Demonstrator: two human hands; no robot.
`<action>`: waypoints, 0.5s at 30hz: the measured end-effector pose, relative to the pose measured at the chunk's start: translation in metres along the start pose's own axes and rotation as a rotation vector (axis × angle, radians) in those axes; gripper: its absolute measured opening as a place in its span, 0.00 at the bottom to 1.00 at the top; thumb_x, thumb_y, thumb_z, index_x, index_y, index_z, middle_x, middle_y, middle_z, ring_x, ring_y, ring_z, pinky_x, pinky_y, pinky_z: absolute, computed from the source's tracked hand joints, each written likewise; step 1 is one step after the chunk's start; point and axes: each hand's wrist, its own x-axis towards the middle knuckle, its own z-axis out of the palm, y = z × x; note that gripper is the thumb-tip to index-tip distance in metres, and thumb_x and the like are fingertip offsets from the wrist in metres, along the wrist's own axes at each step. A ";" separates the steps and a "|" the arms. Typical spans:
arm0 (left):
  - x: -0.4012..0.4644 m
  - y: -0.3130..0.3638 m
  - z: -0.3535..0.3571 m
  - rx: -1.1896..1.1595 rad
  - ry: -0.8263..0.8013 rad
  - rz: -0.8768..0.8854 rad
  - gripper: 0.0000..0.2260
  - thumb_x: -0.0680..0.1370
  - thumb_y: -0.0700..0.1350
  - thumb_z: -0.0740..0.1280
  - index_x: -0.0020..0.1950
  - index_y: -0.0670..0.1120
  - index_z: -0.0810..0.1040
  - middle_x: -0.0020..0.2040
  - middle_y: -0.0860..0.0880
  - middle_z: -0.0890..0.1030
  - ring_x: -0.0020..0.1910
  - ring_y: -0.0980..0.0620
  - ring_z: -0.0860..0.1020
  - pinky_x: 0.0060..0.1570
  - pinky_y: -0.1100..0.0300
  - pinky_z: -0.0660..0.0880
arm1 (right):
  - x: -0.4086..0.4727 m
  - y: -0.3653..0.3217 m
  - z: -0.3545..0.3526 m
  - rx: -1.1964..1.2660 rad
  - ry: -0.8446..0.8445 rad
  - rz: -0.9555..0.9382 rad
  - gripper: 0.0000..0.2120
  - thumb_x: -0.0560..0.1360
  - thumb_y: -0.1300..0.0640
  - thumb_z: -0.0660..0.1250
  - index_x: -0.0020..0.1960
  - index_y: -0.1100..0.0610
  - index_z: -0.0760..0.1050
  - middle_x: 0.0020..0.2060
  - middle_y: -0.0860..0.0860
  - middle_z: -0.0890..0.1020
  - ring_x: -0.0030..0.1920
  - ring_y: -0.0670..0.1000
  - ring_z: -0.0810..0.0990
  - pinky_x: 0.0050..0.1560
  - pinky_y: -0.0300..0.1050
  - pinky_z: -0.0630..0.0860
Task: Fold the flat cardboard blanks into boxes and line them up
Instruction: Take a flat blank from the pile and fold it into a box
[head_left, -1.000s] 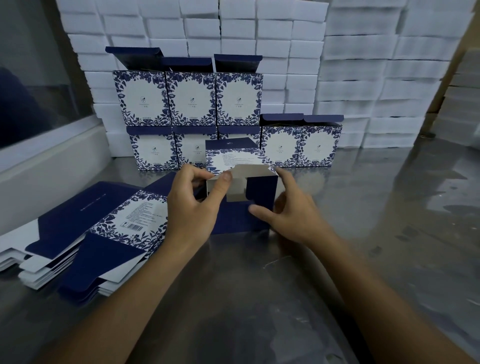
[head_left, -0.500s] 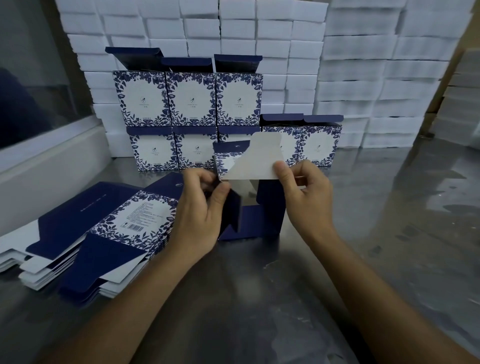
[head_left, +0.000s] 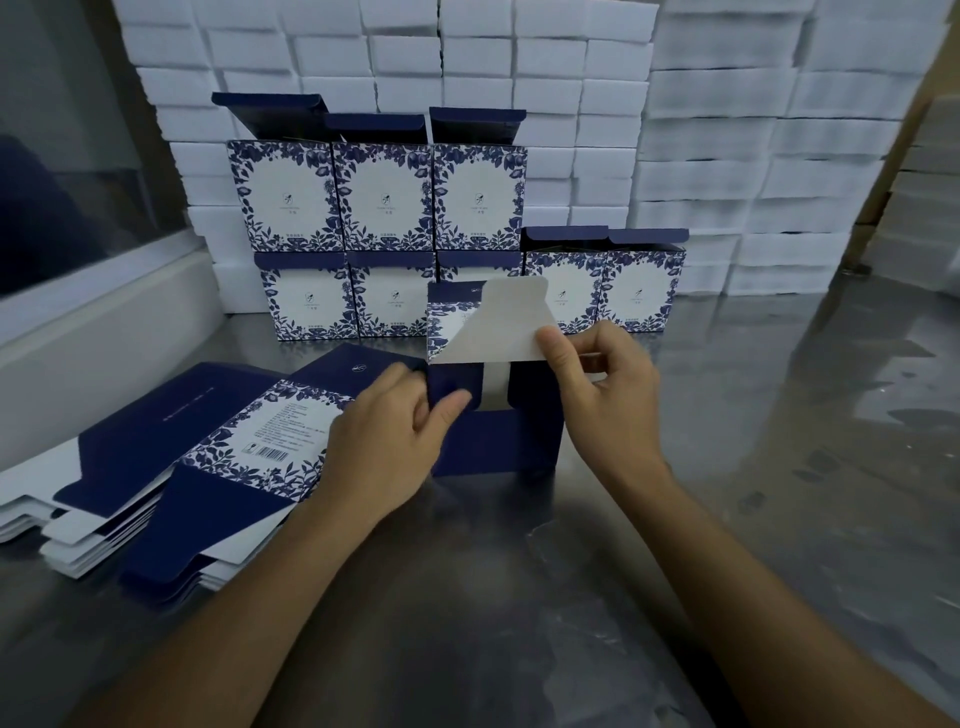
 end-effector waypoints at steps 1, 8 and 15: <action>-0.001 -0.002 0.001 0.036 -0.053 -0.028 0.22 0.77 0.63 0.56 0.30 0.49 0.61 0.30 0.54 0.66 0.29 0.50 0.67 0.29 0.56 0.59 | 0.000 0.000 0.000 0.004 0.001 0.005 0.19 0.77 0.45 0.69 0.39 0.60 0.74 0.39 0.53 0.80 0.41 0.47 0.79 0.43 0.41 0.73; 0.000 -0.008 0.005 0.112 -0.156 -0.081 0.25 0.75 0.65 0.48 0.30 0.48 0.66 0.28 0.52 0.69 0.30 0.48 0.70 0.31 0.56 0.61 | -0.001 -0.001 0.001 0.005 0.005 -0.002 0.20 0.76 0.43 0.69 0.40 0.61 0.75 0.40 0.53 0.80 0.41 0.44 0.78 0.44 0.42 0.75; 0.000 -0.014 0.005 0.275 -0.383 -0.042 0.20 0.81 0.59 0.60 0.37 0.44 0.71 0.46 0.46 0.77 0.46 0.46 0.76 0.42 0.52 0.71 | -0.001 0.000 0.001 0.012 -0.003 0.051 0.20 0.76 0.42 0.69 0.41 0.59 0.75 0.42 0.53 0.81 0.42 0.43 0.79 0.44 0.46 0.77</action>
